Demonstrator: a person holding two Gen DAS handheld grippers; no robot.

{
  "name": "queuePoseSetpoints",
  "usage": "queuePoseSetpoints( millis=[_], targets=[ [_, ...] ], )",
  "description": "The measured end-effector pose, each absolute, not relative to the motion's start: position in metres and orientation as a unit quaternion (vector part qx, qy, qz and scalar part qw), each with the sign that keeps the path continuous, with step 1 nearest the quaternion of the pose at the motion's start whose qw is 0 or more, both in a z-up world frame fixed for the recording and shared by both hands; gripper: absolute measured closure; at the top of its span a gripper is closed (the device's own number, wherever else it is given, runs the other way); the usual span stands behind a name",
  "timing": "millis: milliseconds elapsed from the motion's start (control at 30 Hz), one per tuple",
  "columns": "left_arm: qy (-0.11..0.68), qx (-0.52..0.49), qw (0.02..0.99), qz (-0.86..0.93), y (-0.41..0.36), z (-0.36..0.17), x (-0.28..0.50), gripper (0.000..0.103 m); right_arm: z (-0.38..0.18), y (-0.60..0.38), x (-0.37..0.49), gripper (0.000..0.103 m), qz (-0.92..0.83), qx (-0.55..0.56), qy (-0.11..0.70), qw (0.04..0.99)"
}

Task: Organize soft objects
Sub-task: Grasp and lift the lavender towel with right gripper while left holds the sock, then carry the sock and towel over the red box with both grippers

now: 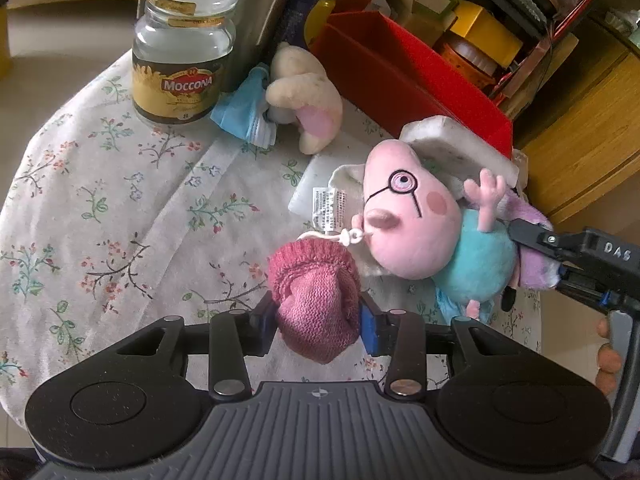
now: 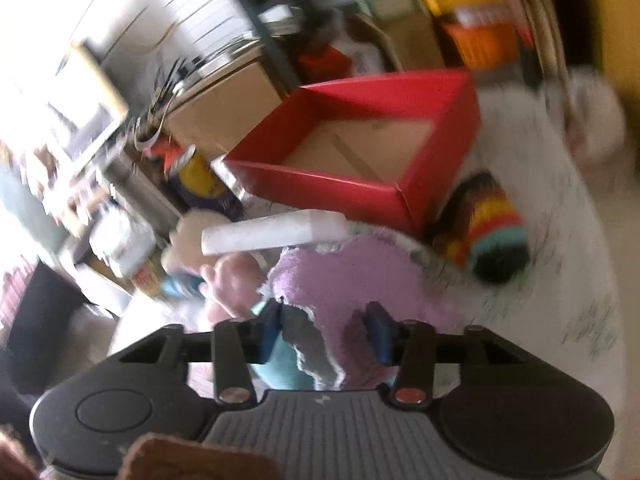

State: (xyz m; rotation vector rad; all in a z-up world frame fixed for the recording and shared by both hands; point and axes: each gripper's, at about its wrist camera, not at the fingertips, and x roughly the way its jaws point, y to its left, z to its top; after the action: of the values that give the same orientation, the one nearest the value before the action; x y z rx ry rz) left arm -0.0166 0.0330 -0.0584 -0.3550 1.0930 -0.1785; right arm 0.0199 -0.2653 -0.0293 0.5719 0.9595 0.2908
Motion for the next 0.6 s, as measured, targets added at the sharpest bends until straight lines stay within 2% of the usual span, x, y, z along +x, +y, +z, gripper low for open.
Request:
queuePoseSetpoints(
  millis=[33,67,200,600],
  targets=[
    [0.517,-0.168,0.835,-0.084,0.033,-0.058,-0.016,0.061,-0.031,-0.272,0.02,0.102,0.136,0.291,0.455,0.83],
    [0.517,-0.168,0.835,-0.084,0.032,-0.058,-0.016,0.06,-0.033,-0.278,0.02,0.103,0.133,0.312,0.457,0.822],
    [0.516,-0.163,0.836,-0.09,0.027,-0.057,-0.015,0.06,-0.045,-0.297,0.019,0.103,0.127,0.385,0.463,0.788],
    [0.506,-0.151,0.843,-0.101,0.017,-0.052,-0.016,0.06,-0.019,-0.316,0.002,0.103,0.156,0.454,0.412,0.775]
  ],
)
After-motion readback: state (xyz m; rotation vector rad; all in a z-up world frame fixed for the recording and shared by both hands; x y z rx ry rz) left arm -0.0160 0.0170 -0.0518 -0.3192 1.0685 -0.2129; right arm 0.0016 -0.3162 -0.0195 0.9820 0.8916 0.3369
